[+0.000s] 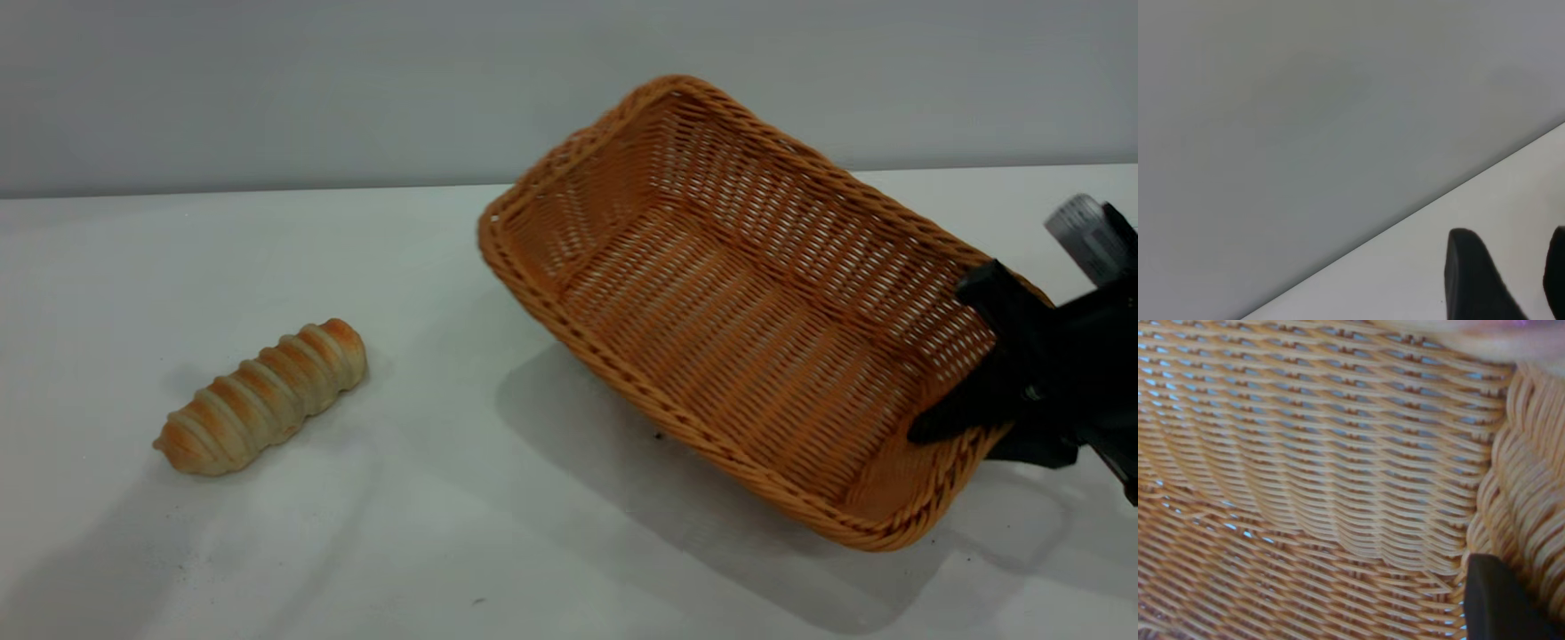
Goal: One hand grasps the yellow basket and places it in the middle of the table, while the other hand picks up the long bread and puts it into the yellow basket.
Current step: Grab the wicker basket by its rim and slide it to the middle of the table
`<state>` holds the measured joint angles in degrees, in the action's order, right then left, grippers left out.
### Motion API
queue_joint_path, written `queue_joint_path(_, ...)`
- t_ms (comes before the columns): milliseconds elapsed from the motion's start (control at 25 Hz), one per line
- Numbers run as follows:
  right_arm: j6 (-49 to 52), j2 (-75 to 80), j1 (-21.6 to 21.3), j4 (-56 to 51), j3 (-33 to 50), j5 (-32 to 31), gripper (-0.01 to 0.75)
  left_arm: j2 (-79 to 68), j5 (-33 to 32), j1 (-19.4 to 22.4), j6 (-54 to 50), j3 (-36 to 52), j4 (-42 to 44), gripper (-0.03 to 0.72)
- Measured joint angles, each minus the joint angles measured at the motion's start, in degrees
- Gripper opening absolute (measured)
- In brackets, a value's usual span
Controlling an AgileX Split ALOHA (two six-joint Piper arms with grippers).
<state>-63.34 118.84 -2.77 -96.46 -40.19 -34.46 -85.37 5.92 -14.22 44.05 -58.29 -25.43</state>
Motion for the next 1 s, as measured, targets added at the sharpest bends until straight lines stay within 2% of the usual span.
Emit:
queue_joint_path(160, 1.94, -0.91, 0.00, 7.31, -2.08, -0.66, 0.103, 0.00, 0.00, 0.00, 0.00, 0.00, 0.00, 0.328)
queue_joint_path(400, 8.56, -6.87, 0.00, 22.57, -4.26, 1.57, 0.103, 0.00, 0.00, 0.00, 0.00, 0.00, 0.80, 0.328)
queue_joint_path(560, 13.98, -7.94, 0.48, 33.63, -7.21, -0.40, 0.103, 0.00, 0.00, 0.00, 0.00, 0.00, 1.03, 0.328)
queue_joint_path(680, 18.41, -7.94, 2.87, 41.31, -9.86, -2.35, 0.103, 0.00, 0.00, 0.00, 0.00, 0.00, 1.08, 0.328)
queue_joint_path(880, 28.43, -7.73, 9.75, 54.24, -15.80, -4.91, 0.102, 0.00, -0.05, 0.00, 0.00, 0.00, 1.08, 0.328)
queue_joint_path(1000, 33.47, -5.78, 12.59, 58.15, -20.97, -8.29, 0.102, 0.00, -0.05, 0.00, 0.00, 0.00, 1.08, 0.328)
